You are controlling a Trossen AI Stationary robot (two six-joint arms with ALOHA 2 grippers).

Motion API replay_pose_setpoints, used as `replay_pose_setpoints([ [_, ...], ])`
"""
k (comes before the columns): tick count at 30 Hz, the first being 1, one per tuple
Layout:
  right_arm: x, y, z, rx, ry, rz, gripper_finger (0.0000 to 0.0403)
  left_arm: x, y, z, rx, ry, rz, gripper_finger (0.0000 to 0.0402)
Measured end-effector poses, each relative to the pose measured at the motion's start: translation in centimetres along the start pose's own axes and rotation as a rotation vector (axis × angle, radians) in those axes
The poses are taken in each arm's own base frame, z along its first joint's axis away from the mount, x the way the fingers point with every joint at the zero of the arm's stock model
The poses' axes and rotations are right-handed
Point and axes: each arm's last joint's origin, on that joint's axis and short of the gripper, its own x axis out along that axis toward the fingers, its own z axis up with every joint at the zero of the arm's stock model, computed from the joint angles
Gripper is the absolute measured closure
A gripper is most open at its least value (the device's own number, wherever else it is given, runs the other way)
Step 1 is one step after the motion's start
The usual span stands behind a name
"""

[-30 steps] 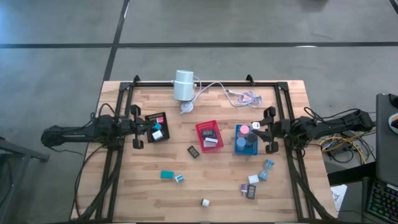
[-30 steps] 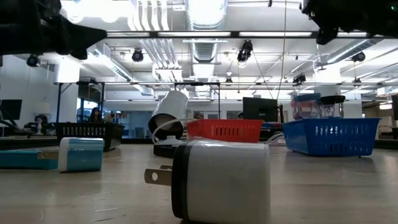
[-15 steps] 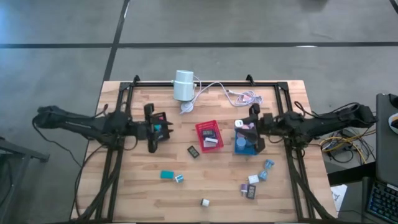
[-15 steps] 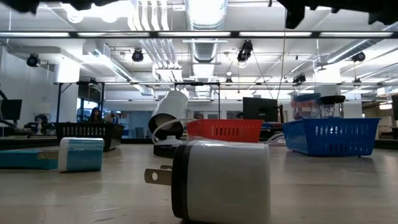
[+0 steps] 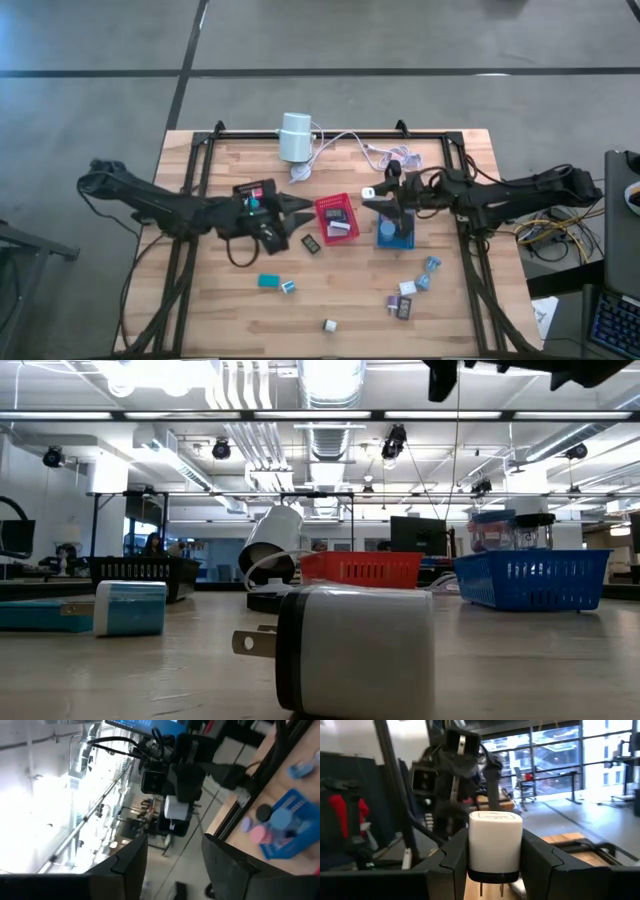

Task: Pick & Place Office items
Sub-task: Put the white charger adapter into the black bin

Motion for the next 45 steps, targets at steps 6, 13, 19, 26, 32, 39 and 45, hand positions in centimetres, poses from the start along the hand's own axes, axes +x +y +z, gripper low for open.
replay_pose_setpoints([
  [6,1.6,-0.1,1.0,0.023,-0.002,0.074,0.0278,2.5,-0.5,1.2,0.067,0.033,0.069,0.0200],
  [13,3.5,0.2,2.1,0.026,-0.005,0.142,0.0278,4.2,-1.0,1.7,0.135,0.085,0.101,0.0163],
  [19,4.6,0.2,2.0,0.030,0.009,0.147,0.0269,5.1,-1.3,2.2,0.181,0.084,0.119,0.0122],
  [26,5.7,0.1,1.6,0.038,0.033,0.169,0.0274,5.2,-1.0,2.3,0.180,0.072,0.162,0.0101],
  [32,6.6,0.2,1.7,0.038,0.037,0.194,0.0272,5.2,-1.3,2.3,0.205,0.072,0.138,0.0103],
  [39,7.8,0.2,1.5,0.050,0.074,0.227,0.0271,5.3,-1.7,2.1,0.240,0.092,0.102,0.0102],
  [45,8.4,0.2,1.5,0.053,0.083,0.238,0.0271,5.3,-1.7,2.0,0.243,0.106,0.100,0.0113],
])
